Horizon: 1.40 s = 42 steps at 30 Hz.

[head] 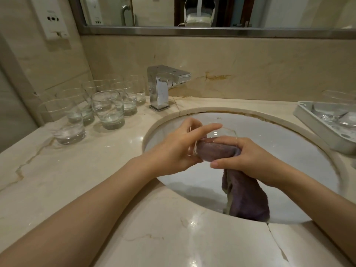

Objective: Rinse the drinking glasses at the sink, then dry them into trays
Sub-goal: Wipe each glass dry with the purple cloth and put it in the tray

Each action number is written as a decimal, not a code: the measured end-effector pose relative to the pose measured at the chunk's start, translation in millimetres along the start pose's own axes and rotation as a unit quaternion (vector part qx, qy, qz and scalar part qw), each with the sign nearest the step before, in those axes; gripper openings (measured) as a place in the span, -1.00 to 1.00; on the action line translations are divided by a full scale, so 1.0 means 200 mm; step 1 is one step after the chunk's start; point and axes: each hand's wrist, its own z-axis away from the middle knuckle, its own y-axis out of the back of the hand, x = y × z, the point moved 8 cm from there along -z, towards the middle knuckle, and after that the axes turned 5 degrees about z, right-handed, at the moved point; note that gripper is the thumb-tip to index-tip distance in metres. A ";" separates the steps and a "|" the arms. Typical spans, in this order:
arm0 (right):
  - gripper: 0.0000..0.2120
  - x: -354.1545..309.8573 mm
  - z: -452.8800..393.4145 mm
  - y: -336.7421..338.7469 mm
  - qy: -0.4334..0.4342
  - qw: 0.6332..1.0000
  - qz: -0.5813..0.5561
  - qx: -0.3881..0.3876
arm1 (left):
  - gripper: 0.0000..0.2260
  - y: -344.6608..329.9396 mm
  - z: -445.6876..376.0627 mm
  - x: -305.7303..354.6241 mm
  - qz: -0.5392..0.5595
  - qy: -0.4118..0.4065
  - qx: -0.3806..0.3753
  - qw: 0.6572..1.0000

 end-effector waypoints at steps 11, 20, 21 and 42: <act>-0.52 -0.06 0.03 0.01 0.188 0.888 0.413 0.072 | -0.25 -0.08 0.03 -0.09 0.326 0.225 -0.078 0.915; -0.65 0.04 -0.01 -0.03 -0.035 0.999 -0.022 -0.026 | -0.23 -0.03 0.01 -0.02 -0.050 0.051 -0.053 0.996; -0.64 0.03 -0.01 -0.02 -0.019 1.000 -0.009 -0.010 | -0.23 -0.02 0.00 -0.02 -0.030 0.050 -0.042 0.997; -0.68 0.05 -0.01 -0.01 -0.039 0.999 -0.010 -0.022 | -0.22 -0.05 0.01 -0.03 0.021 0.060 -0.047 0.997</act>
